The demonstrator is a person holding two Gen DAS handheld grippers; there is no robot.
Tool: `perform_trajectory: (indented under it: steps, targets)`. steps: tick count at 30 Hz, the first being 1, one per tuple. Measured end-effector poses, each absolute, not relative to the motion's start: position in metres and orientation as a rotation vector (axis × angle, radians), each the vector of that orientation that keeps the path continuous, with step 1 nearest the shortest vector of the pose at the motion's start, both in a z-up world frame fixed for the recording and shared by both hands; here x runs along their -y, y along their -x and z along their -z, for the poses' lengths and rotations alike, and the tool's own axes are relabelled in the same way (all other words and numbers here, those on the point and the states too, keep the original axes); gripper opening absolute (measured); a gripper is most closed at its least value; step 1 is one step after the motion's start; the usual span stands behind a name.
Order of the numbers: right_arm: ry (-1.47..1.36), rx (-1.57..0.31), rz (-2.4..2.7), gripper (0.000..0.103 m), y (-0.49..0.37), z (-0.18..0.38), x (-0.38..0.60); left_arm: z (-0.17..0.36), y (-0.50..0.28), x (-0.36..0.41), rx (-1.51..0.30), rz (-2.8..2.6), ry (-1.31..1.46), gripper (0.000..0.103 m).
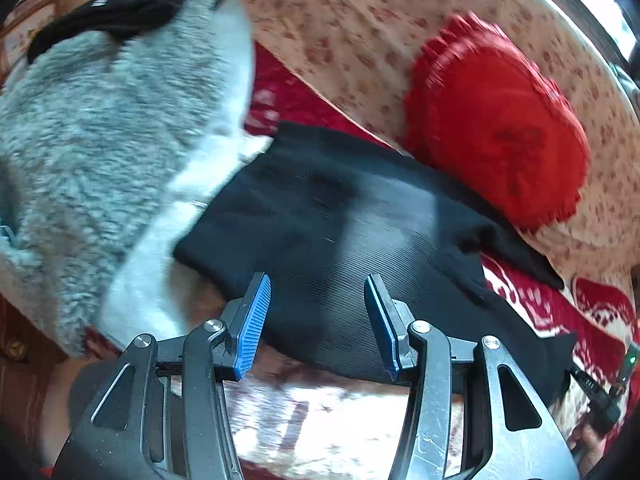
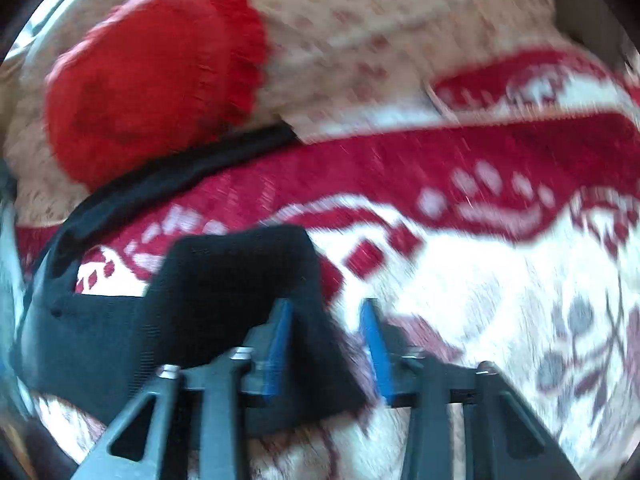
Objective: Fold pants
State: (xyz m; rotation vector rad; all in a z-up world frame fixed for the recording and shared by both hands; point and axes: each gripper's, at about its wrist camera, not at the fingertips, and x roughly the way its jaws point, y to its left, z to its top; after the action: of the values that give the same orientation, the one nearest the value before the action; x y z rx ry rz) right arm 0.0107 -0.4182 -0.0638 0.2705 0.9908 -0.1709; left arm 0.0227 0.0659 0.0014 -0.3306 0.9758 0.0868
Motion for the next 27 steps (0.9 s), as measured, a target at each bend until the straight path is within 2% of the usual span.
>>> perform_trajectory:
  steps: [4,6,11,13,19,21,23,25,27]
  targets:
    - [-0.190,-0.934,0.213,0.002,0.010,0.041,0.418,0.004,-0.028,-0.038,-1.001,-0.025,0.283,0.047]
    - [-0.176,-0.938,0.249,0.002,0.019,0.037,0.423,0.013,-0.031,-0.025,-1.010,-0.010,0.256,0.051]
    - [-0.174,-1.075,0.296,0.002,0.010,0.067,0.434,0.054,-0.040,-0.012,-1.103,-0.028,0.195,0.052]
    - [-0.135,-1.057,0.316,0.002,0.011,0.063,0.426,0.056,-0.038,-0.010,-1.073,-0.031,0.152,0.054]
    - [-0.123,-0.957,0.236,0.021,0.007,0.025,0.393,0.037,-0.044,-0.026,-1.055,-0.031,0.193,0.054]
    - [-0.156,-0.923,0.113,0.025,-0.002,0.016,0.372,0.034,-0.053,-0.033,-1.049,-0.039,0.201,0.058]
    - [-0.212,-0.919,-0.058,0.026,-0.019,0.017,0.344,0.039,-0.065,-0.037,-1.071,-0.040,0.215,0.073]
    - [-0.237,-0.938,-0.192,0.026,-0.036,0.023,0.316,0.052,-0.072,-0.041,-1.107,-0.051,0.224,0.073]
    - [-0.199,-0.956,-0.291,0.026,-0.059,0.032,0.279,0.059,-0.074,-0.041,-1.115,-0.043,0.218,0.079]
